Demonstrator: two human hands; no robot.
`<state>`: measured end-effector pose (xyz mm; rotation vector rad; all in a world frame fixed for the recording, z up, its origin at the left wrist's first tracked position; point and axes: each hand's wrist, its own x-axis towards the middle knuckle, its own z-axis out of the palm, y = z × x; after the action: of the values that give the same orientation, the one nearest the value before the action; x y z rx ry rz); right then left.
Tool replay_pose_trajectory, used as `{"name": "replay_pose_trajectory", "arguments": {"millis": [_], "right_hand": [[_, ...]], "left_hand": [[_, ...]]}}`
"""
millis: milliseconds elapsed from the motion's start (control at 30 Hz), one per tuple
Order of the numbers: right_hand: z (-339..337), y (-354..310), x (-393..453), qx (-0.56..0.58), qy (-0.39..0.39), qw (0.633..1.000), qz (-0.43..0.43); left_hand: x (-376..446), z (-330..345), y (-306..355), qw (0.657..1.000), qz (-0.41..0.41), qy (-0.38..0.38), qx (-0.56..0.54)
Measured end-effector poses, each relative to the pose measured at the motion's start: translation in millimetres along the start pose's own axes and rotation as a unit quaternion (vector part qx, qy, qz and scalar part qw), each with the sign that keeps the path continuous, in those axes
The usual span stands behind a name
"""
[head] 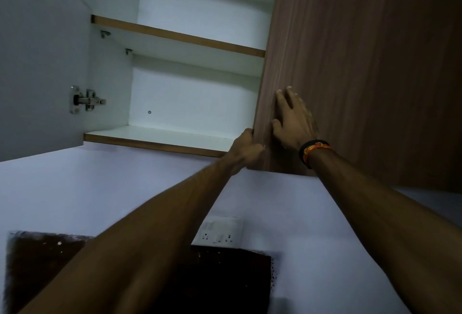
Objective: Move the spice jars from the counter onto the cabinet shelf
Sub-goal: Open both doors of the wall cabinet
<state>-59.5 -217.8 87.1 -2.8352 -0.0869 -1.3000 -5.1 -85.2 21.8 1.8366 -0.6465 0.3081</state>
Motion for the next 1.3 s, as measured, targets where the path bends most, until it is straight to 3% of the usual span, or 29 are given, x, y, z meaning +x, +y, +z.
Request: {"name": "replay_pose_trajectory", "arguments": {"millis": [133, 400, 667, 900, 1133, 1300], "right_hand": [[10, -5, -1, 0.012, 0.024, 1.0, 0.015], [-6, -21, -13, 0.08, 0.213, 0.973, 0.044], [-69, -17, -44, 0.061, 0.238, 0.969, 0.038], [-130, 14, -99, 0.087, 0.27, 0.959, 0.03], [-181, 53, -141, 0.104, 0.285, 0.952, 0.038], [-212, 84, -170, 0.1, 0.318, 0.941, 0.066]], "left_hand": [[-1, 1, -4, 0.999, 0.0, 0.002, -0.042], [-44, 12, 9, 0.991, 0.103, 0.035, -0.078], [-86, 31, 39, 0.976, 0.187, 0.027, -0.112], [-116, 78, 81, 0.937, 0.305, -0.065, -0.157], [-151, 156, 120, 0.905, 0.28, -0.17, -0.273], [-166, 207, 149, 0.91, 0.311, -0.187, -0.201]]}}
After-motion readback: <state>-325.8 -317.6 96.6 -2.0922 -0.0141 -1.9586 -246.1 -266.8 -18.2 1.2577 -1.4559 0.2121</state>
